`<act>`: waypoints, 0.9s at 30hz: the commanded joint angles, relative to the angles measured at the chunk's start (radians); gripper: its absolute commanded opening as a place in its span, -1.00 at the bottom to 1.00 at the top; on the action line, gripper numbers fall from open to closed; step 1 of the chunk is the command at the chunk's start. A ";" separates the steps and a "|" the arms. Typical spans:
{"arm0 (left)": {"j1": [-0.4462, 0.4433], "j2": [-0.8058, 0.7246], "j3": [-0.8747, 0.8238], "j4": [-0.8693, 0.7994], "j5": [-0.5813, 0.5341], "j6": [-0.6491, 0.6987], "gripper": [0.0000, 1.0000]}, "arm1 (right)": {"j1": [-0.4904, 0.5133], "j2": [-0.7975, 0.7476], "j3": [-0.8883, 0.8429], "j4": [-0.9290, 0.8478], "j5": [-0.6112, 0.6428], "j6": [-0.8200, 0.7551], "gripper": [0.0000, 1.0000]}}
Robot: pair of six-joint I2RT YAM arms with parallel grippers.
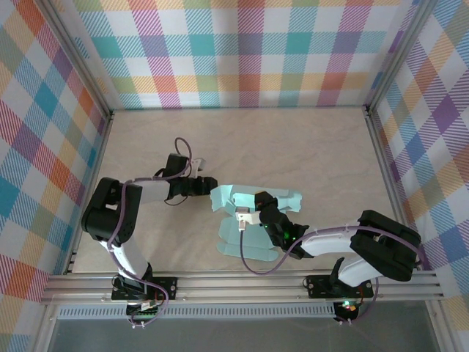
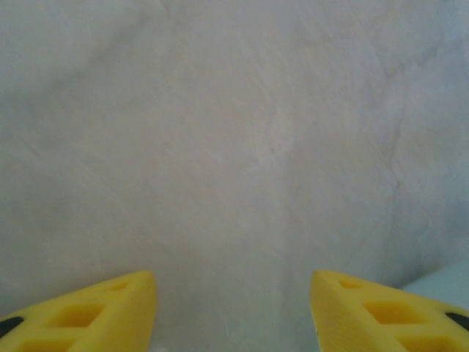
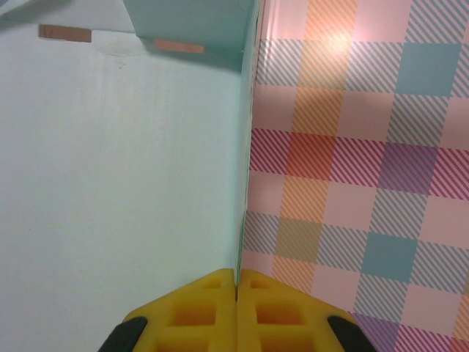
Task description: Fold the paper box
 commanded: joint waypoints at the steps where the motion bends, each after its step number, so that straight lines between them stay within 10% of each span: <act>1: -0.029 -0.069 -0.036 -0.024 0.066 0.045 0.05 | 0.001 0.014 -0.007 0.029 0.020 -0.008 -1.00; 27: -0.157 -0.286 -0.175 0.001 0.082 0.194 -0.28 | 0.001 0.117 0.028 0.129 0.041 -0.029 -1.00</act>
